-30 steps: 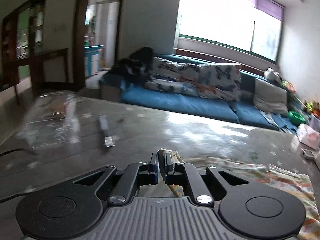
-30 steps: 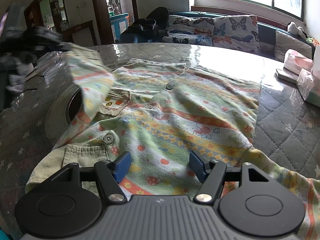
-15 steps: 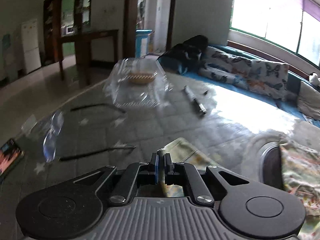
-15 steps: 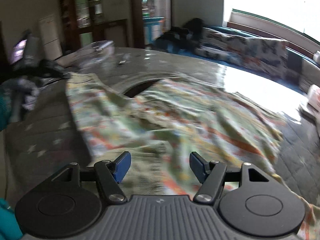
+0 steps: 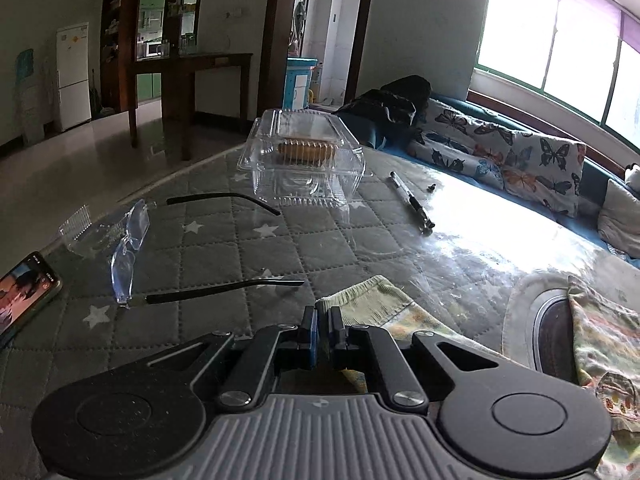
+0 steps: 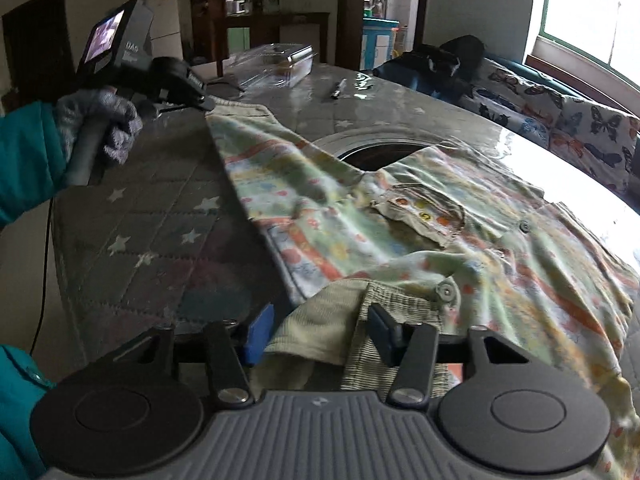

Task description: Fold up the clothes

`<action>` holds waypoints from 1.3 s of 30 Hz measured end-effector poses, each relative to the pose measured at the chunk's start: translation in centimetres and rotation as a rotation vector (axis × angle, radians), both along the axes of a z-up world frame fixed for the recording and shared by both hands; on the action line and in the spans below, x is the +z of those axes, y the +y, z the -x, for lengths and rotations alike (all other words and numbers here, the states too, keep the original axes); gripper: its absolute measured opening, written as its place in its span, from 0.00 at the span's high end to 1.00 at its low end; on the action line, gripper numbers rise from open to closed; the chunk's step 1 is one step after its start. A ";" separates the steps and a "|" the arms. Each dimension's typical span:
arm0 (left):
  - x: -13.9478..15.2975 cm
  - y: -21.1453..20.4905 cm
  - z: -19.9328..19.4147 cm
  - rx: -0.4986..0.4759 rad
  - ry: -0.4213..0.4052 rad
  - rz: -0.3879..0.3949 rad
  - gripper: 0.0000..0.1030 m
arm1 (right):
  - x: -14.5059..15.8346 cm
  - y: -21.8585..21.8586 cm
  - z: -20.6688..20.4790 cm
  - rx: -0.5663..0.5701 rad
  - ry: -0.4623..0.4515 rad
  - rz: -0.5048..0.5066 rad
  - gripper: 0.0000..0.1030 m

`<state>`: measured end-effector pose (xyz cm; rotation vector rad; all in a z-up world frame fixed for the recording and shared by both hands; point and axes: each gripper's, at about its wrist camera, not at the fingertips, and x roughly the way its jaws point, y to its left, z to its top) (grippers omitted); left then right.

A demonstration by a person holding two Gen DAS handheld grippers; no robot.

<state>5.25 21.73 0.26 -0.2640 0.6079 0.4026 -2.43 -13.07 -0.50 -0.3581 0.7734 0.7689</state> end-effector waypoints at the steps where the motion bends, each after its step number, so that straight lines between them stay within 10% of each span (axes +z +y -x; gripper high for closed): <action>1: 0.0 0.0 0.1 0.000 -0.002 0.002 0.95 | -0.3 0.0 -0.1 -0.002 0.015 0.003 0.72; 14: 0.5 0.9 3.7 0.020 0.005 0.015 0.94 | 0.0 -2.2 0.9 0.077 0.075 -0.012 0.89; 24: 0.2 2.3 4.0 0.086 0.063 -0.019 0.88 | 2.5 -4.4 1.3 0.079 0.077 -0.097 0.62; 39: -1.3 -2.8 -1.5 -0.167 0.119 -0.017 0.90 | -0.1 -8.9 -3.8 -0.242 0.094 -0.115 0.57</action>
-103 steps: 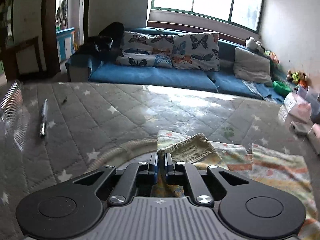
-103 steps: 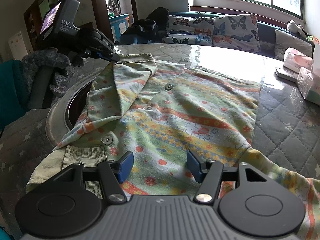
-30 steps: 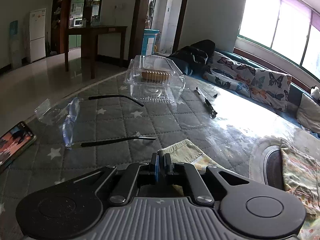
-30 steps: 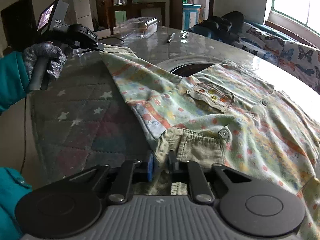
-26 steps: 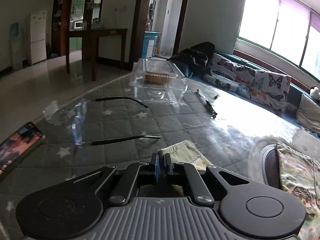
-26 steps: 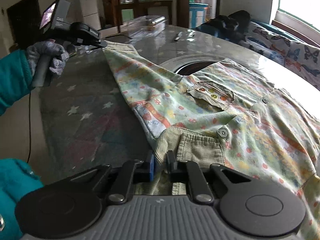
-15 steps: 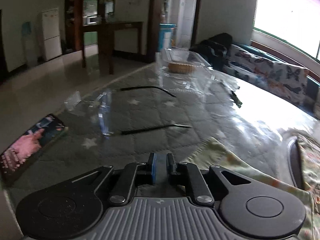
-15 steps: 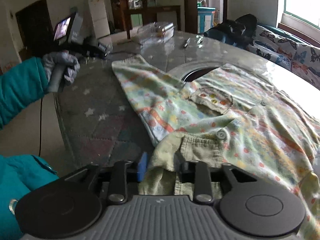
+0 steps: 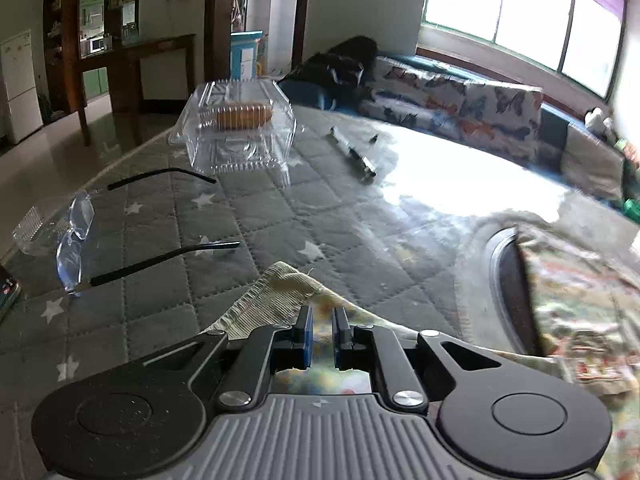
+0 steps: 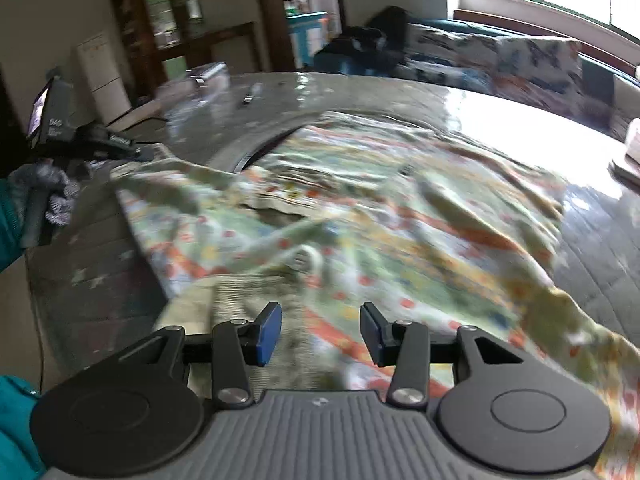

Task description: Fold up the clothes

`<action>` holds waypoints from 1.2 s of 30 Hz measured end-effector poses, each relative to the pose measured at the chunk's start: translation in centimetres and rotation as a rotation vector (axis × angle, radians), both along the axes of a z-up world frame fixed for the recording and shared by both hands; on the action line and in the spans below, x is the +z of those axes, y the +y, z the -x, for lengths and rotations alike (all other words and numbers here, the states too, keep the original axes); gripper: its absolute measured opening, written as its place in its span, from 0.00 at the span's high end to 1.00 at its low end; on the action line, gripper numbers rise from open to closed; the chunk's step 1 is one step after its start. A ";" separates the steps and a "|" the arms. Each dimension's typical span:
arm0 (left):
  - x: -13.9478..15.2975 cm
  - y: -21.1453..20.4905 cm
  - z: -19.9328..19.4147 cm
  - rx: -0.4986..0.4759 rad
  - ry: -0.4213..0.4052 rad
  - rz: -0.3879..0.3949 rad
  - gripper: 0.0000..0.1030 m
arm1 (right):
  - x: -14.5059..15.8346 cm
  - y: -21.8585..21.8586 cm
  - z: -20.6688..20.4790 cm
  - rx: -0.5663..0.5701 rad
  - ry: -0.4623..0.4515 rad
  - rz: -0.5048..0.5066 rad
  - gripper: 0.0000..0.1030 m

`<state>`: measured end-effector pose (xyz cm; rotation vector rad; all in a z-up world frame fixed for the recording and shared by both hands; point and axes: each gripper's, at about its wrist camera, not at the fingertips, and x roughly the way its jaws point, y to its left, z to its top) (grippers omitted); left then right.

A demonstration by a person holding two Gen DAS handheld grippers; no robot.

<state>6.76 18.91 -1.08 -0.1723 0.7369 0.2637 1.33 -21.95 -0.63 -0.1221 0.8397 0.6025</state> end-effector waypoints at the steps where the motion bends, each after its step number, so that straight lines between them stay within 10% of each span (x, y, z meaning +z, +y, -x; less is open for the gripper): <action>1: -0.2 0.0 -0.1 0.001 0.001 -0.009 0.90 | -0.2 -0.2 -0.1 -0.011 0.000 0.006 0.57; 19: 0.5 -0.4 -0.6 0.012 -0.009 -0.042 0.88 | -0.4 -1.0 0.8 -0.039 -0.023 0.024 0.52; 36: 3.7 -16.2 1.2 -0.455 -0.062 0.071 0.63 | -0.7 -9.9 -2.1 -0.351 -0.089 -0.002 0.47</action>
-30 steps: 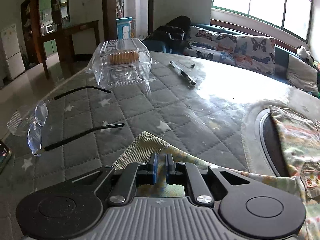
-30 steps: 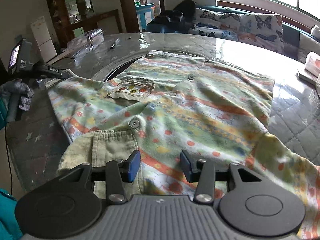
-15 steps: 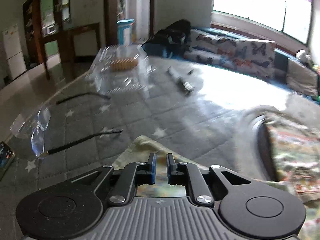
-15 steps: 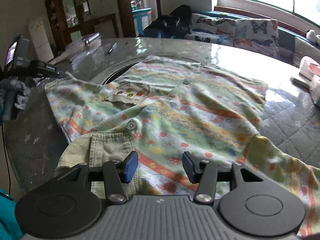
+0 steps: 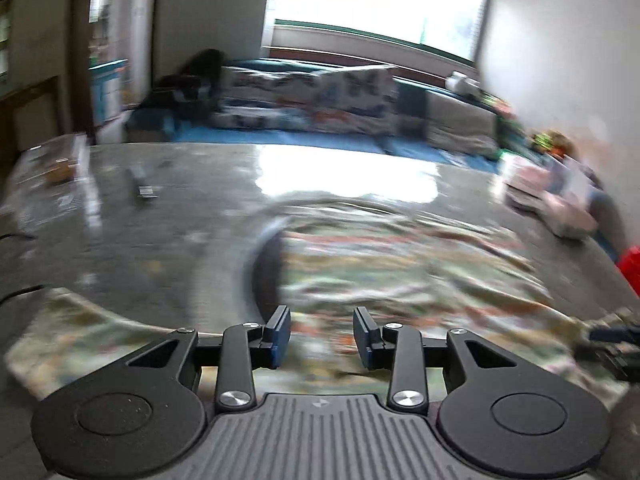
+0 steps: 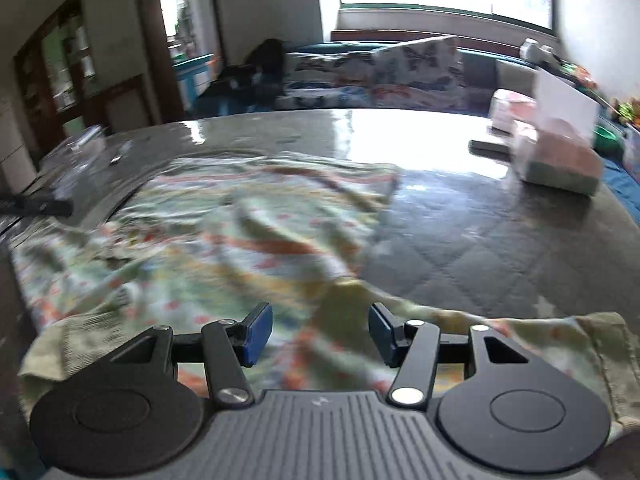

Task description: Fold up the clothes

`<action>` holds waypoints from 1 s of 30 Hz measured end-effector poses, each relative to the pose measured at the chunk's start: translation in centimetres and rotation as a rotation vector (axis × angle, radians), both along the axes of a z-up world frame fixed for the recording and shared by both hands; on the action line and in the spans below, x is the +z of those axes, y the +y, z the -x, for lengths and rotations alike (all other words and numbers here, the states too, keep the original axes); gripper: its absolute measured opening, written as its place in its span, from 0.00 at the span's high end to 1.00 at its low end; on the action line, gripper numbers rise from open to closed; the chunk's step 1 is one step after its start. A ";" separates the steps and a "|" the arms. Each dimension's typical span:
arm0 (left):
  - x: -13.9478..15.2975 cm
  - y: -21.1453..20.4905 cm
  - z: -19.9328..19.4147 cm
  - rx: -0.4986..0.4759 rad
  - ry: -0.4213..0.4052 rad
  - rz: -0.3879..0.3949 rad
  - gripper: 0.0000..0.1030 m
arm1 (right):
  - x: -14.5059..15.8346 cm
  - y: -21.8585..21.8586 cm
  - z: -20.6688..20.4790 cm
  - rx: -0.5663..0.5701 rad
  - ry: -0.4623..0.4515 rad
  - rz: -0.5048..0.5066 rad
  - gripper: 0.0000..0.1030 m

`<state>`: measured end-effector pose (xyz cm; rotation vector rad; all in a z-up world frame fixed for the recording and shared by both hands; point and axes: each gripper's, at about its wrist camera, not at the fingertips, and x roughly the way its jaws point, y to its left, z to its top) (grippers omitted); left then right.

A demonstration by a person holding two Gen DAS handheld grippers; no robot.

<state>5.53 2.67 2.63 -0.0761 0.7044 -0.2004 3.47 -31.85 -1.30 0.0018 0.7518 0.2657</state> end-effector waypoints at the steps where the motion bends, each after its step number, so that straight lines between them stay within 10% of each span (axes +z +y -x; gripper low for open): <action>1: -0.1 -1.0 0.0 -0.026 0.006 0.002 0.63 | -0.2 -0.5 -0.2 -0.018 0.002 0.002 0.47; 16: -1.3 -12.4 1.0 -0.332 0.065 -0.011 0.56 | -1.3 -9.1 -0.2 -0.229 -0.010 0.022 0.46; 30: -2.9 -16.4 1.6 -0.427 0.116 -0.033 0.52 | -1.2 -15.6 3.5 -0.444 -0.042 0.043 0.42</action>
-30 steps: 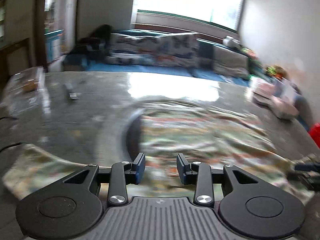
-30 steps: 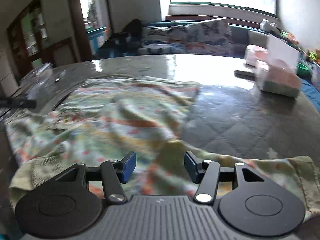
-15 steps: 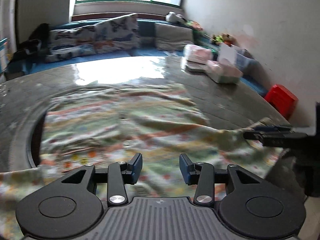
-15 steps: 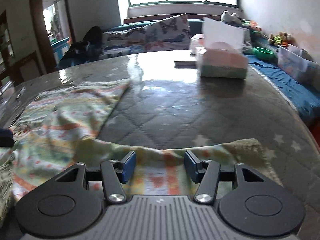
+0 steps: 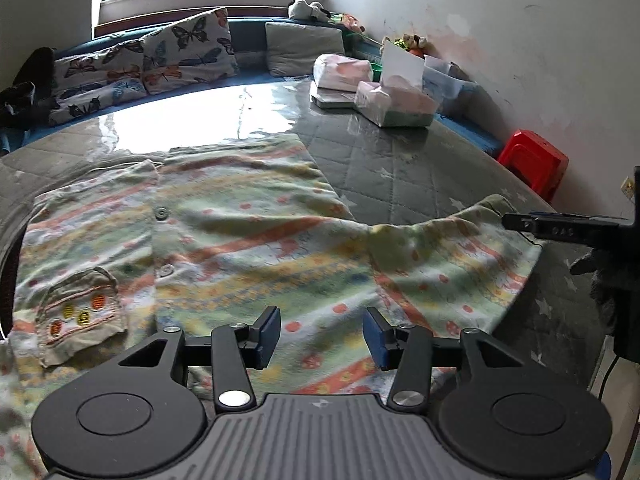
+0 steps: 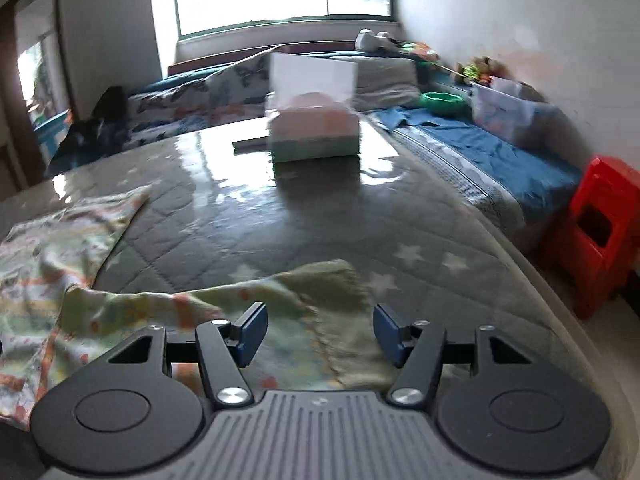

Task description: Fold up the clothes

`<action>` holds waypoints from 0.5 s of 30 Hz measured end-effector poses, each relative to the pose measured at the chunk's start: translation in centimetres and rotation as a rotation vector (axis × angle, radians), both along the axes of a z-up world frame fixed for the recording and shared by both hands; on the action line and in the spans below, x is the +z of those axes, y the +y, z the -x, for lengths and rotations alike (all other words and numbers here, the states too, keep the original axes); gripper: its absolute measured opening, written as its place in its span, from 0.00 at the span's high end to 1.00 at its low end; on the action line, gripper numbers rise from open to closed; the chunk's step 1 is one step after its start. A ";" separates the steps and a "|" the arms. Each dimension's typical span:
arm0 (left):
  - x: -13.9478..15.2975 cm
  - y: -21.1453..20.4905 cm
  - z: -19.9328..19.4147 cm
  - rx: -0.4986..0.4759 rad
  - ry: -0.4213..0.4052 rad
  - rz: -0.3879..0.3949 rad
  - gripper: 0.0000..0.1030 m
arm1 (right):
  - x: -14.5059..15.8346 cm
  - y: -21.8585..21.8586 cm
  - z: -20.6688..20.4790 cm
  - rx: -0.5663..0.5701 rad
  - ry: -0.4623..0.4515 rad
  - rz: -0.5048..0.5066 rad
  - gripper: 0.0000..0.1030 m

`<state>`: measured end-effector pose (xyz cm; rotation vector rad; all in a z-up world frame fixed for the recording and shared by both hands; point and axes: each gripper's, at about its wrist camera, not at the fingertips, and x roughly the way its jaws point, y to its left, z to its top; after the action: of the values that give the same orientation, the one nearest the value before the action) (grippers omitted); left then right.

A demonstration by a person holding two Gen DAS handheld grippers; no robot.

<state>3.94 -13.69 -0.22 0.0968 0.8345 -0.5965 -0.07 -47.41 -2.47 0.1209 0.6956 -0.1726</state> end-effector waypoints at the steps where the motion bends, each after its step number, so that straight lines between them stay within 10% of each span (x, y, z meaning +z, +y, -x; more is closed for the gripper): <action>1: 0.0 -0.1 0.0 -0.003 0.002 0.000 0.52 | -0.1 -0.2 0.2 -0.006 0.003 0.006 0.42; 15: -0.3 -1.4 0.9 -0.043 -0.004 -0.024 0.50 | -0.8 -0.4 2.2 -0.077 0.007 -0.008 0.43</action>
<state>3.04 -15.12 -0.53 0.1379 0.8372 -0.6262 -2.28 -47.85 -3.24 0.1553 0.6987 -0.2438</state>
